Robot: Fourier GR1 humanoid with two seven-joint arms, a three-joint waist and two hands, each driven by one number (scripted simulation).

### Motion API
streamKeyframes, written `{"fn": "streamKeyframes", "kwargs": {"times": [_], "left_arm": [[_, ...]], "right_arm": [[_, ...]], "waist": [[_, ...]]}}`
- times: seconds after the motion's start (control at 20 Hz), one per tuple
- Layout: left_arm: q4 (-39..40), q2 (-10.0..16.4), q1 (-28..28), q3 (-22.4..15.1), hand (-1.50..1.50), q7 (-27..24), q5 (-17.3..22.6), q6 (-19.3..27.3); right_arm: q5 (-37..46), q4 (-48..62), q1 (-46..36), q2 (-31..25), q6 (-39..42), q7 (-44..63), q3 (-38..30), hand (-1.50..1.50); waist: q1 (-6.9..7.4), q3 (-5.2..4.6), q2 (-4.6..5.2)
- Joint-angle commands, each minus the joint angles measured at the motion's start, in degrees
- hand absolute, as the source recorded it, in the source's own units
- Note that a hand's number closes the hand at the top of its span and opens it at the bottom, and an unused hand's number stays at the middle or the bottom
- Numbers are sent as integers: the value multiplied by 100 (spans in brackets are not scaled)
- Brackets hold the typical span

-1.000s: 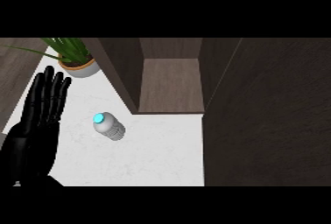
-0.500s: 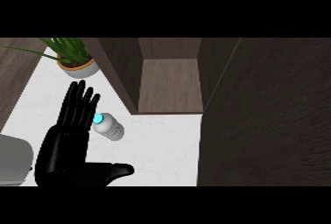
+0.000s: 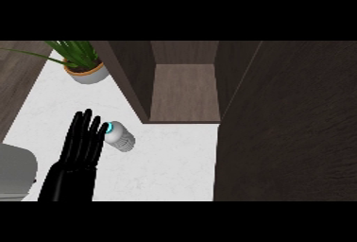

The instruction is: Pick up the bottled water, place it into the cabinet and close the cabinet

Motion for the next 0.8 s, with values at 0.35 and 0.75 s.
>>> {"fn": "streamKeyframes", "kwargs": {"times": [0.35,0.75], "left_arm": [[-39,128,682,-11,-150,-581,213,-290],[245,318,1105,599,-150,-1381,689,-736]], "right_arm": [[332,448,675,123,437,-1018,346,-150],[14,709,988,-118,910,-1471,-61,-150]], "waist": [[1,-1,1],[5,-1,2]]}}
